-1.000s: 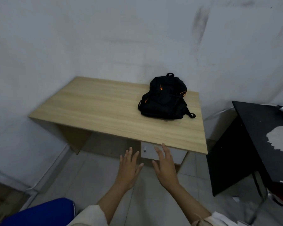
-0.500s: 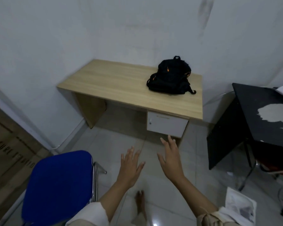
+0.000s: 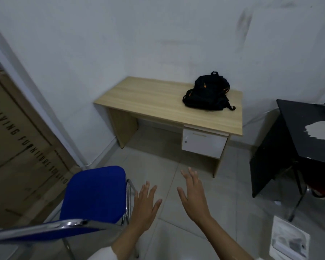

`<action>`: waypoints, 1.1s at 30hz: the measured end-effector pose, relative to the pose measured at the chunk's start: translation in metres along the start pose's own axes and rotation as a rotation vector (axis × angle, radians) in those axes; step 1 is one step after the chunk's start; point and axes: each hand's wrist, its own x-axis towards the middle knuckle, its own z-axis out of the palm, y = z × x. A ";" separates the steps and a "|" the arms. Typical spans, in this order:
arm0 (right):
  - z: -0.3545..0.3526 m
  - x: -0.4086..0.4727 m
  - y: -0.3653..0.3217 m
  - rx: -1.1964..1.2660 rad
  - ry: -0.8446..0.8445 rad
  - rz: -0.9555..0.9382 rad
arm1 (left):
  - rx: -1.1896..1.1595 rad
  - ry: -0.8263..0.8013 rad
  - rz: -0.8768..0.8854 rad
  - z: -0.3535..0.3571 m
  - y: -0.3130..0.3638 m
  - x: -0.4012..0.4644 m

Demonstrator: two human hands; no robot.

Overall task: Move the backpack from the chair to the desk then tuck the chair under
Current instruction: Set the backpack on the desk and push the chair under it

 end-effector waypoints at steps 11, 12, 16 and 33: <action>0.096 -0.021 -0.093 0.065 -0.273 -0.142 | 0.139 0.168 -0.132 -0.071 -0.112 -0.077; 0.110 -0.023 -0.108 0.070 -0.314 -0.159 | 0.127 0.173 -0.144 -0.082 -0.126 -0.086; 0.170 -0.027 -0.167 0.132 -0.423 -0.222 | 0.117 0.218 -0.076 -0.127 -0.184 -0.118; 0.298 -0.022 -0.277 -0.528 -0.706 -0.213 | 0.262 -0.225 0.090 -0.220 -0.375 -0.117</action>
